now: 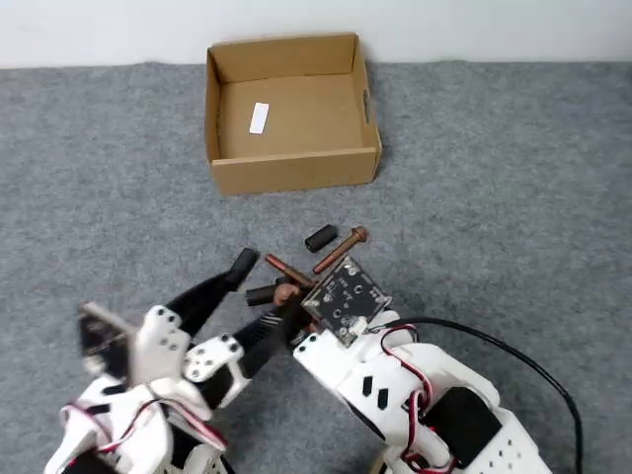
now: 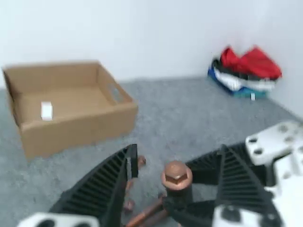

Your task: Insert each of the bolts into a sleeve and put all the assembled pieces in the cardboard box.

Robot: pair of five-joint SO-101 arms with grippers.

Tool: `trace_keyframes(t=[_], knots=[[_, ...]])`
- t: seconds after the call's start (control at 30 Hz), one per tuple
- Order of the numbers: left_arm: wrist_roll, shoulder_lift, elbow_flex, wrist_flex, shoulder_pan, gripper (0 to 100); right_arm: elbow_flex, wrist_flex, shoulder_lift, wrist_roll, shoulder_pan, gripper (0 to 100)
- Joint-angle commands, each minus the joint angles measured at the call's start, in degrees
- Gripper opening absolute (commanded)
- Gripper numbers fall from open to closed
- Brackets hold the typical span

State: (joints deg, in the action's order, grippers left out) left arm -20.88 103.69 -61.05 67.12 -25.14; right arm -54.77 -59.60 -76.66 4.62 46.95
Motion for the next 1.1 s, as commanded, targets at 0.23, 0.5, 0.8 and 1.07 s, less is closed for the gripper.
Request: trace_keyframes(t=[0.23,0.5,0.8,1.07], knots=[[13.27,0.0,4.97,-0.79,26.11,0,17.76,-3.56,17.71,-14.95,-21.32,0.8],[16.18,0.0,-12.26,3.34,40.18,0,48.18,-3.03,52.62,-13.01,-23.43,0.8],[15.82,0.0,-16.13,5.1,42.2,0,74.9,8.57,85.05,-4.31,-25.45,0.8],[15.82,0.0,-16.84,5.19,42.2,0,92.4,19.12,105.1,5.1,-25.36,0.9]])
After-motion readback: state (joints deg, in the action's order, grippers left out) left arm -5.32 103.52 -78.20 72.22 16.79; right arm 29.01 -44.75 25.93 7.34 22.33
